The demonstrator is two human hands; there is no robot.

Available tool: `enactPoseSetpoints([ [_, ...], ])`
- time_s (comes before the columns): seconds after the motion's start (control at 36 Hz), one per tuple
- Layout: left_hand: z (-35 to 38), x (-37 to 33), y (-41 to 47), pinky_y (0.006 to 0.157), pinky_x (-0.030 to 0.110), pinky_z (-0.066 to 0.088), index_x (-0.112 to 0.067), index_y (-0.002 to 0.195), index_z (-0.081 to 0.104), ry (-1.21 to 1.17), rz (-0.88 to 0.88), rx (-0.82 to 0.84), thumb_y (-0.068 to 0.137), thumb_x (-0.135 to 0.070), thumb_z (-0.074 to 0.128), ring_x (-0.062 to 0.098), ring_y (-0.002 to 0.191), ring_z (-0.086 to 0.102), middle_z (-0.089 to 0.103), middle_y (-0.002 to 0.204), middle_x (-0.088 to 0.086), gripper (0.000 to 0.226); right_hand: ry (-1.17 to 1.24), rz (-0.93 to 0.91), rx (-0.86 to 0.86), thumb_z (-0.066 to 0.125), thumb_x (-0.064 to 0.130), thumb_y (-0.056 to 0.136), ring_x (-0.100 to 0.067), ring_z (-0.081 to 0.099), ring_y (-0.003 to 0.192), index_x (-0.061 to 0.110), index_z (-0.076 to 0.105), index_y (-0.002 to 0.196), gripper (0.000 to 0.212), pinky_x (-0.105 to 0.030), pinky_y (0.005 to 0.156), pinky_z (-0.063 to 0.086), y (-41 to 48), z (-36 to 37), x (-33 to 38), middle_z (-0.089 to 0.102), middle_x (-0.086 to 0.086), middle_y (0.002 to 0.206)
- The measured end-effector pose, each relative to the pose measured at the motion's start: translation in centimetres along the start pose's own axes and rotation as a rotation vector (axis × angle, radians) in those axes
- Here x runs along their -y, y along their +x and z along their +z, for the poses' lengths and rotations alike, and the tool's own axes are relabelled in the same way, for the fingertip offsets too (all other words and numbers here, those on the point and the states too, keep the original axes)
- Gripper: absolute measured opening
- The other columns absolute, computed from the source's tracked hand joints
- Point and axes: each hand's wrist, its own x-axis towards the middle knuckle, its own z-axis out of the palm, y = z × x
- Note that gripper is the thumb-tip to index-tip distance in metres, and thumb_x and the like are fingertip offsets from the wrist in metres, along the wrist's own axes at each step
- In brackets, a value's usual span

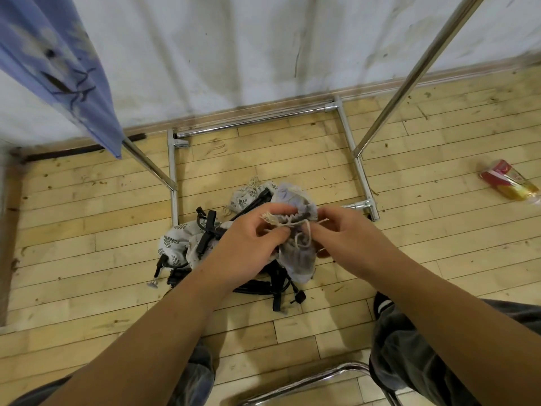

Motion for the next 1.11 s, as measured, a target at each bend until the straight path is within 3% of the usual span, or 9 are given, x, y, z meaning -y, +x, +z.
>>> enactPoseSetpoints([
  [0.08, 0.0, 0.0, -0.1, 0.092, 0.039, 0.06, -0.056, 0.113, 0.065, 0.057, 0.033, -0.046, 0.102, -0.023, 0.063, 0.001, 0.098, 0.071, 0.075, 0.105, -0.016, 0.035, 0.089, 0.036, -0.019, 0.06, 0.029, 0.104, -0.011, 0.077, 0.081, 0.025, 0.071, 0.107, 0.013, -0.029, 0.075, 0.063, -0.1, -0.1, 0.3, 0.079, 0.004, 0.089],
  [0.25, 0.0, 0.4, 0.3, 0.073, 0.037, 0.063, -0.05, 0.115, 0.053, 0.133, 0.021, -0.184, 0.099, -0.032, 0.063, 0.012, 0.079, 0.074, 0.075, 0.1, -0.009, 0.026, 0.184, 0.047, -0.023, 0.055, 0.03, 0.106, -0.026, 0.077, 0.087, 0.023, 0.072, 0.106, 0.018, -0.052, 0.087, 0.062, -0.2, -0.1, 0.7, 0.079, -0.004, 0.094],
  [0.39, -0.4, 0.1, 0.3, 0.041, 0.015, 0.034, -0.037, 0.103, 0.059, 0.108, -0.031, -0.292, 0.103, -0.03, 0.057, 0.0, 0.041, 0.043, 0.069, 0.078, -0.008, 0.007, 0.225, 0.072, -0.077, 0.051, 0.027, 0.108, -0.025, 0.077, 0.084, 0.018, 0.072, 0.104, 0.023, -0.048, 0.085, 0.063, -0.1, -0.3, 0.9, 0.078, -0.007, 0.093],
  [0.61, -0.7, -0.6, 0.1, 0.045, 0.026, 0.032, -0.027, 0.091, 0.061, 0.042, -0.059, -0.269, 0.102, -0.029, 0.054, 0.011, 0.045, 0.038, 0.073, 0.085, -0.012, 0.013, 0.058, 0.083, -0.151, 0.06, 0.031, 0.102, -0.015, 0.077, 0.072, 0.008, 0.069, 0.102, 0.025, -0.046, 0.078, 0.065, 0.1, -0.5, 0.3, 0.077, -0.005, 0.091],
  [0.69, -0.7, -1.4, 0.0, 0.072, 0.03, 0.045, -0.016, 0.083, 0.059, -0.064, -0.044, -0.23, 0.102, -0.018, 0.052, 0.018, 0.084, 0.064, 0.071, 0.117, -0.02, 0.02, 0.029, 0.075, -0.183, 0.059, 0.04, 0.102, -0.013, 0.077, 0.071, 0.011, 0.071, 0.101, 0.031, -0.048, 0.077, 0.064, 0.2, -0.6, -0.1, 0.078, -0.004, 0.088],
  [0.81, -1.0, -1.7, 0.0, 0.094, 0.027, 0.049, -0.012, 0.076, 0.057, -0.187, -0.004, -0.139, 0.095, 0.002, 0.047, 0.013, 0.117, 0.062, 0.068, 0.125, -0.008, 0.026, 0.087, 0.085, -0.233, 0.052, 0.048, 0.104, -0.013, 0.076, 0.072, 0.019, 0.072, 0.095, 0.036, -0.033, 0.07, 0.064, 0.3, -0.6, 0.0, 0.077, 0.0, 0.086],
  [0.94, -1.2, -1.7, 0.1, 0.09, 0.024, 0.04, -0.029, 0.057, 0.058, -0.087, 0.024, -0.075, 0.097, -0.004, 0.052, -0.01, 0.104, 0.061, 0.067, 0.119, -0.023, 0.048, 0.143, 0.131, -0.272, 0.045, 0.053, 0.105, -0.012, 0.075, 0.072, 0.023, 0.071, 0.086, 0.044, -0.027, 0.065, 0.061, 0.5, -0.6, 0.2, 0.075, 0.007, 0.073],
  [1.0, -1.1, -1.8, -0.3, 0.087, 0.022, 0.041, -0.018, 0.067, 0.059, -0.016, 0.041, -0.093, 0.101, -0.023, 0.055, 0.003, 0.098, 0.065, 0.069, 0.116, -0.014, 0.035, 0.146, 0.131, -0.282, 0.043, 0.055, 0.105, -0.01, 0.074, 0.07, 0.022, 0.07, 0.085, 0.047, -0.027, 0.068, 0.062, 0.4, -0.7, 0.2, 0.075, 0.01, 0.07],
  [1.11, -1.2, -1.6, -0.6, 0.071, 0.035, 0.04, -0.005, 0.081, 0.058, 0.048, 0.017, -0.186, 0.093, -0.053, 0.06, 0.021, 0.074, 0.047, 0.063, 0.094, 0.028, 0.05, 0.172, 0.112, -0.311, 0.041, 0.056, 0.106, -0.015, 0.076, 0.076, 0.02, 0.072, 0.087, 0.051, -0.046, 0.084, 0.064, 0.4, -0.7, 0.1, 0.077, 0.008, 0.076],
])
